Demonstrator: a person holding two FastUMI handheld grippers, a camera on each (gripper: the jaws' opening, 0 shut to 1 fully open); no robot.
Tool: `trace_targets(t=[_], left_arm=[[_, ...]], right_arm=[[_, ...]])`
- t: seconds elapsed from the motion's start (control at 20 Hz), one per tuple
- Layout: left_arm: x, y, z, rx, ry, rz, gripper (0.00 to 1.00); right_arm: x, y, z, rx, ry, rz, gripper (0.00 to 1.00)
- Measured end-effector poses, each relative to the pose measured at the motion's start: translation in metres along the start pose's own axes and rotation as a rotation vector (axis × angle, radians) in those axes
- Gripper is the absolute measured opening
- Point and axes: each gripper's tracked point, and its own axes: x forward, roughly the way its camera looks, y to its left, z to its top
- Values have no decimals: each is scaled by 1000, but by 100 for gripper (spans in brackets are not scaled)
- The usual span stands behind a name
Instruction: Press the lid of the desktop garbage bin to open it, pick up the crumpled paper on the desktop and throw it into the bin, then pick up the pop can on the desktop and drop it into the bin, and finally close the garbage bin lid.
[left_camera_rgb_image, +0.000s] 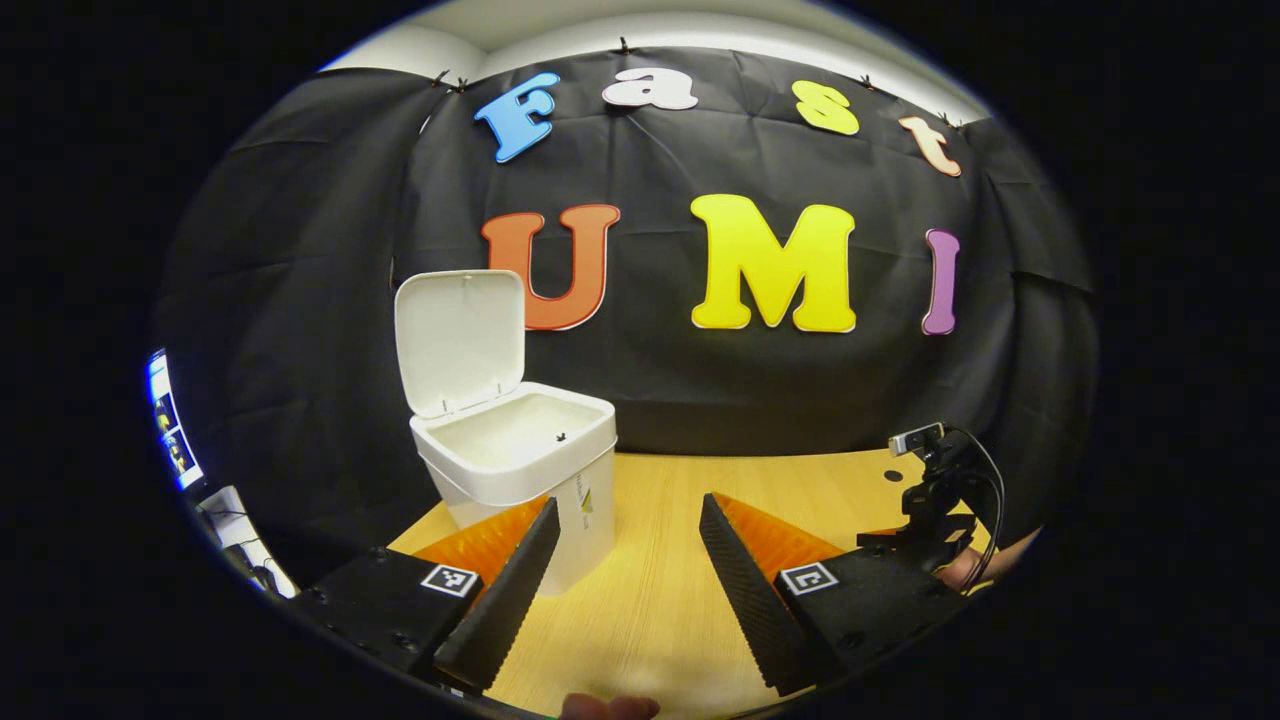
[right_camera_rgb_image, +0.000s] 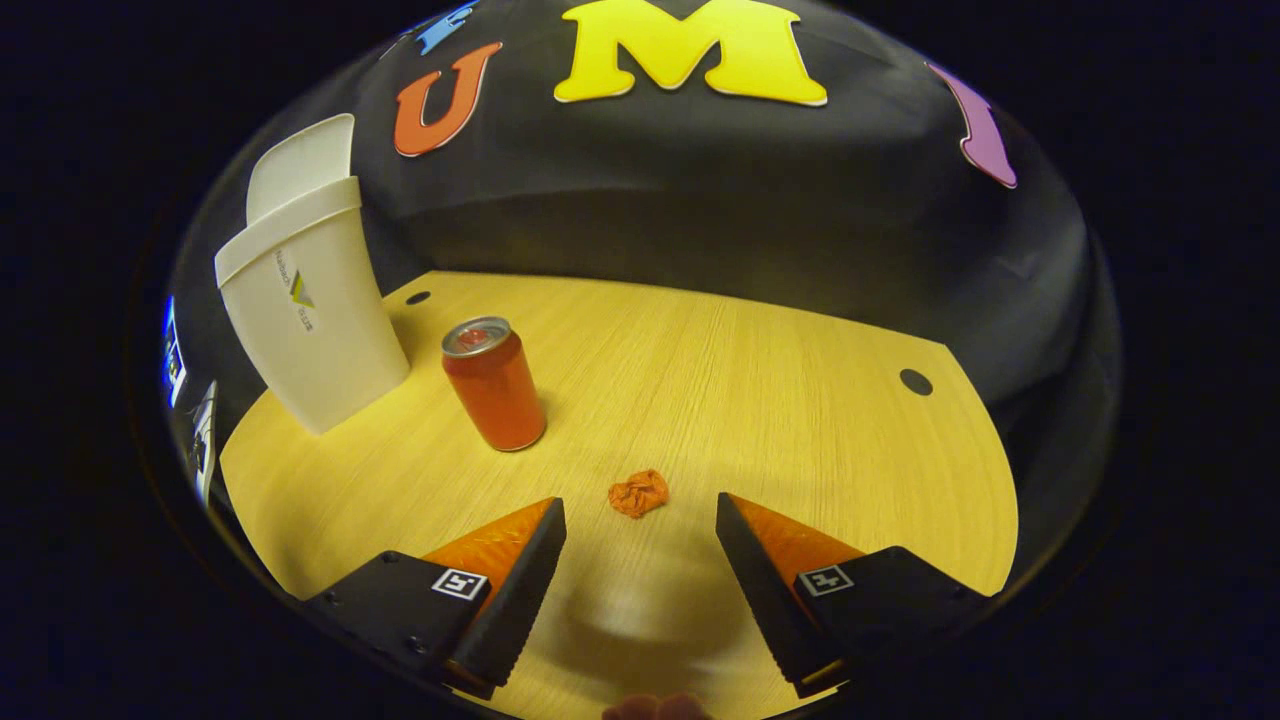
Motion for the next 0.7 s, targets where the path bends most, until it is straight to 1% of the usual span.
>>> trace_targets(t=[0.2,0.35,0.45,0.5,0.6,0.65,0.7], left_arm=[[-11,22,-10,-2,27,71,94],[-17,35,-17,7,50,120,94],[-21,41,-19,1,52,137,94],[-20,43,-18,0,55,145,94],[-22,45,-13,17,45,163,94],[-24,46,-10,23,34,165,94],[-25,46,-8,28,27,167,94]], right_arm=[[34,-4,-6,8,35,-19,97],[50,-3,-6,5,44,-24,96],[56,-2,-6,11,49,-27,94],[59,0,-8,19,53,-22,96],[61,2,-14,24,81,-19,96],[62,2,-13,21,69,-16,96],[63,2,-14,22,75,-16,94]])
